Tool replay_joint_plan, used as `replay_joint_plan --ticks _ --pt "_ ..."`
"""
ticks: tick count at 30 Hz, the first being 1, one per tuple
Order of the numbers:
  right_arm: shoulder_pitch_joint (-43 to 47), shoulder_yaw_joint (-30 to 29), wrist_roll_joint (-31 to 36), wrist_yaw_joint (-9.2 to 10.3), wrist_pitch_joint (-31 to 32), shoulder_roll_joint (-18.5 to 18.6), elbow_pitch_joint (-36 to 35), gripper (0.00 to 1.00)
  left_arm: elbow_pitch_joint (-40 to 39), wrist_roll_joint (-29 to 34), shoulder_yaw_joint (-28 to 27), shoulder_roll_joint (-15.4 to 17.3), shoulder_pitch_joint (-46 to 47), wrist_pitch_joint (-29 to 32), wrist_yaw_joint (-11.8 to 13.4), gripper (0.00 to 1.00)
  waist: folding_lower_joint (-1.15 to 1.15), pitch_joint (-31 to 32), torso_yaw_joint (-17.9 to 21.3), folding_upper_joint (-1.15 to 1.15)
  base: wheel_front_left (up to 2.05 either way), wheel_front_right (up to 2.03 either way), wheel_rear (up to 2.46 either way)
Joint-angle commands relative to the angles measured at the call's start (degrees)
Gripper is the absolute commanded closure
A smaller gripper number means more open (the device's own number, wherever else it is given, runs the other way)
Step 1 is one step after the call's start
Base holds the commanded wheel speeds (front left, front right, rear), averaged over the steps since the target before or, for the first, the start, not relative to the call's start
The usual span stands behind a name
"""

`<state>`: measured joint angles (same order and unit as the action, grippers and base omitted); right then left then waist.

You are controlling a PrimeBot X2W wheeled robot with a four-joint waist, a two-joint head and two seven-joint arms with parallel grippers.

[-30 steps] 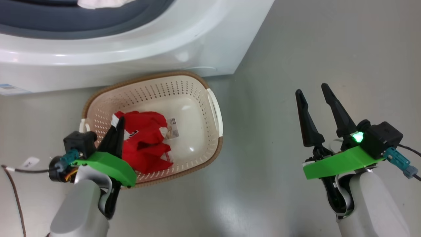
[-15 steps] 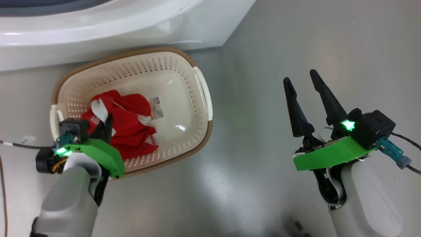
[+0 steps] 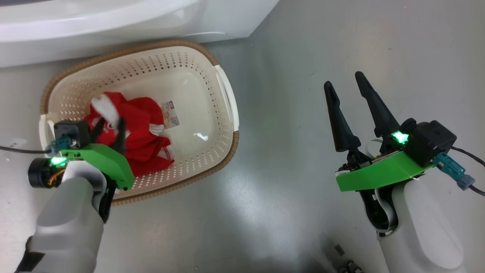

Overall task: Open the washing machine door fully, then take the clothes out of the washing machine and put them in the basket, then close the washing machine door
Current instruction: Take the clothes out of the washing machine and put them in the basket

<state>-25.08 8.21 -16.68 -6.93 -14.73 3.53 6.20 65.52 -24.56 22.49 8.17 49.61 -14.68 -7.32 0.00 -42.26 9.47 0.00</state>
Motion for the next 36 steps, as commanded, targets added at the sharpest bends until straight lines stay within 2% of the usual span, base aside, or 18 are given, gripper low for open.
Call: replay_joint_plan --ticks 1,6,13,29,36 --pt "0.8 0.91 0.21 -0.56 -0.27 -0.64 -1.17 0.0 -0.49 -0.62 -0.7 2.05 -0.54 -0.32 -0.16 0.0 0.0 0.46 -0.32 0.0 0.0 0.0 0.0" --pt "0.69 0.42 0.5 -0.56 -0.27 -0.65 -0.69 0.0 -2.23 -2.08 -0.5 2.06 -1.36 -0.32 -0.16 0.0 0.0 1.81 -1.14 0.0 0.0 0.0 0.0" --pt "1.54 -0.69 1.14 -0.56 -0.27 -0.65 0.39 0.0 -8.85 -2.48 -3.07 1.85 -4.8 -0.32 -0.16 0.0 0.0 5.53 -2.82 0.0 0.0 0.0 0.0" --pt "6.59 -0.33 0.72 -0.56 -0.27 1.88 3.53 0.0 -26.48 4.6 -15.79 -0.73 -16.09 -0.32 -0.16 0.0 0.0 19.43 -5.39 0.0 0.0 0.0 0.0" --pt "9.19 -1.12 0.02 -0.56 -0.27 3.06 3.63 0.0 -35.44 7.98 -19.38 -1.55 -21.17 -0.32 -0.16 0.0 0.0 24.06 -5.74 0.0 0.0 0.0 0.0"
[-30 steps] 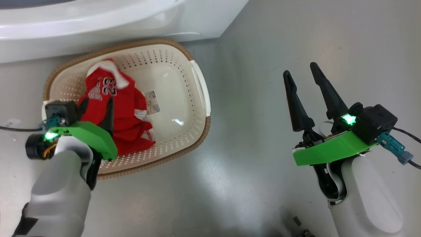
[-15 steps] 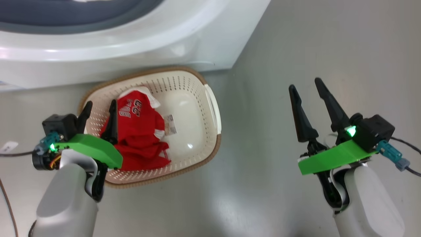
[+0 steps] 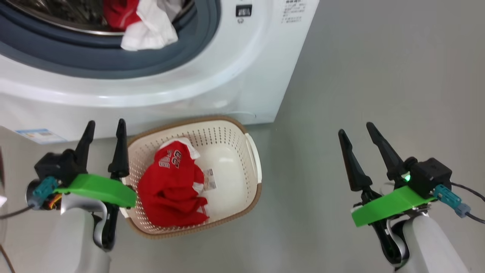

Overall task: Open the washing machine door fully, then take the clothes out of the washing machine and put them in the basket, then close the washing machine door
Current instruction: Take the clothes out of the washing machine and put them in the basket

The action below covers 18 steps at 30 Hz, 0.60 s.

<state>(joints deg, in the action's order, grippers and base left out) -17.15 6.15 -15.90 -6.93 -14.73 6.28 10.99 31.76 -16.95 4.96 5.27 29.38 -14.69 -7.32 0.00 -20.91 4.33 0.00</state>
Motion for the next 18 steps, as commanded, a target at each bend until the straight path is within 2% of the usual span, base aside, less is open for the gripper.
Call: replay_joint_plan --ticks 1,18 --pt "1.67 0.83 -0.83 -0.56 -0.27 0.45 -1.11 0.0 -2.86 0.73 -2.19 1.22 -1.63 -0.3 -0.16 0.0 0.0 3.36 -0.7 0.0 0.0 0.0 0.0" --pt "9.0 -0.4 -1.92 -0.56 -0.27 2.29 -2.07 0.0 -17.72 6.31 -6.55 -0.11 -17.27 -0.3 -0.16 0.0 0.0 12.05 -1.47 0.0 0.0 0.0 0.0"
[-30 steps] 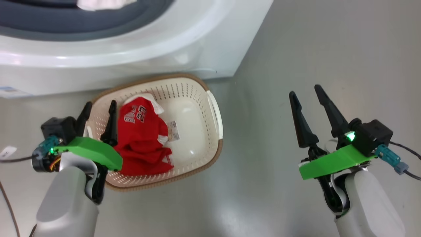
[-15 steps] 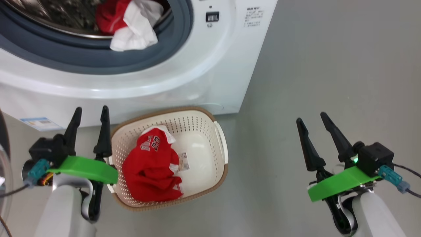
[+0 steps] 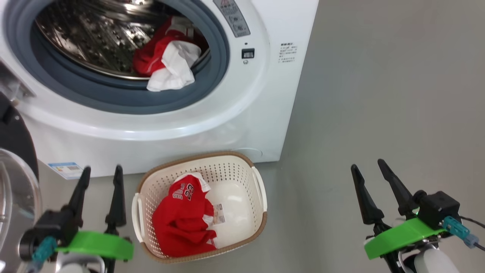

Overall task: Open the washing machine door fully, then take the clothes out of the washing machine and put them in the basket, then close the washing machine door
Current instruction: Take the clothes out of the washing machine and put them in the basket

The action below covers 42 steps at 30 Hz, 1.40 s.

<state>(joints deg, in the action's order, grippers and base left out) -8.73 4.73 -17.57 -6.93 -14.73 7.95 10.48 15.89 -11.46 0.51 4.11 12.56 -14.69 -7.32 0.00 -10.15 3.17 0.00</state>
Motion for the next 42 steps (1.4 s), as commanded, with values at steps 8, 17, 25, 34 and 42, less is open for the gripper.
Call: replay_joint_plan --ticks 8,17,25,34,42 --pt "4.59 0.02 -0.61 -0.56 -0.27 1.26 -2.37 0.0 -6.52 0.53 -4.55 -0.21 -8.52 -0.3 -0.16 0.0 0.0 3.81 -1.06 0.0 0.0 0.0 0.0" --pt "6.73 -0.78 -0.72 -0.56 -0.27 1.28 -3.02 0.0 -9.96 0.08 -5.8 -0.97 -13.77 -0.3 -0.16 0.0 0.0 4.71 -1.39 0.0 0.0 0.0 0.0" --pt "6.45 -0.69 -0.73 -0.56 -0.27 1.43 -2.93 0.0 -9.48 0.25 -5.45 -1.16 -13.24 -0.3 -0.16 0.0 0.0 4.54 -1.41 0.0 0.0 0.0 0.0" --pt "5.32 -0.73 -0.37 -0.56 -0.27 0.46 -3.56 0.0 -6.5 -0.62 -2.4 -1.21 -8.93 -0.3 -0.17 0.0 0.0 0.93 -1.35 0.0 0.0 0.0 0.0" --pt "1.34 0.25 0.32 -0.56 -0.27 -1.34 -4.23 0.0 4.56 -3.89 3.14 0.21 4.18 -0.3 -0.17 0.0 0.0 -5.67 -0.14 0.0 0.0 0.0 0.0"
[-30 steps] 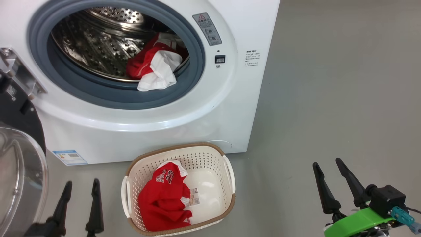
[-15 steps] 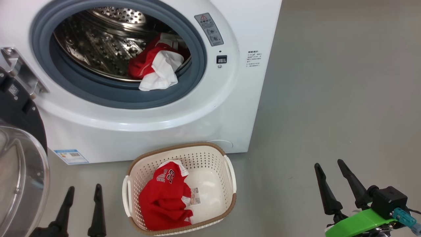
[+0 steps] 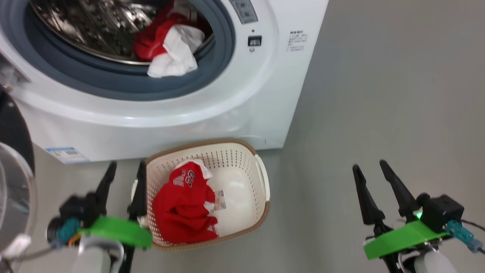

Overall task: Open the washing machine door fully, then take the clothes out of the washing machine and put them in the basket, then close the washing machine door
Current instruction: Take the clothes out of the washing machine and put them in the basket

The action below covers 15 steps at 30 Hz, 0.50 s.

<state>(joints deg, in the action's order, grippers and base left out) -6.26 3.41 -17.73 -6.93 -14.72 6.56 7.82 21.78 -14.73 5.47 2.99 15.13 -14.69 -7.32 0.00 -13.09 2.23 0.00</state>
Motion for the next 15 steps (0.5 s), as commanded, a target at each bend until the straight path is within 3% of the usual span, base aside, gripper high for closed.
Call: replay_joint_plan --ticks 1,15 --pt "-1.73 1.69 0.48 -0.56 -0.28 -0.18 -1.64 0.0 0.29 -0.94 -1.05 1.84 3.77 -0.3 -0.17 0.0 0.0 -3.66 1.06 0.0 0.0 0.0 0.0" --pt "-9.25 3.48 0.92 -0.56 -0.28 -3.1 -2.19 0.0 18.06 -2.1 4.68 5.32 34.66 -0.3 -0.17 0.0 0.0 -14.5 4.96 0.0 0.0 0.0 0.0"
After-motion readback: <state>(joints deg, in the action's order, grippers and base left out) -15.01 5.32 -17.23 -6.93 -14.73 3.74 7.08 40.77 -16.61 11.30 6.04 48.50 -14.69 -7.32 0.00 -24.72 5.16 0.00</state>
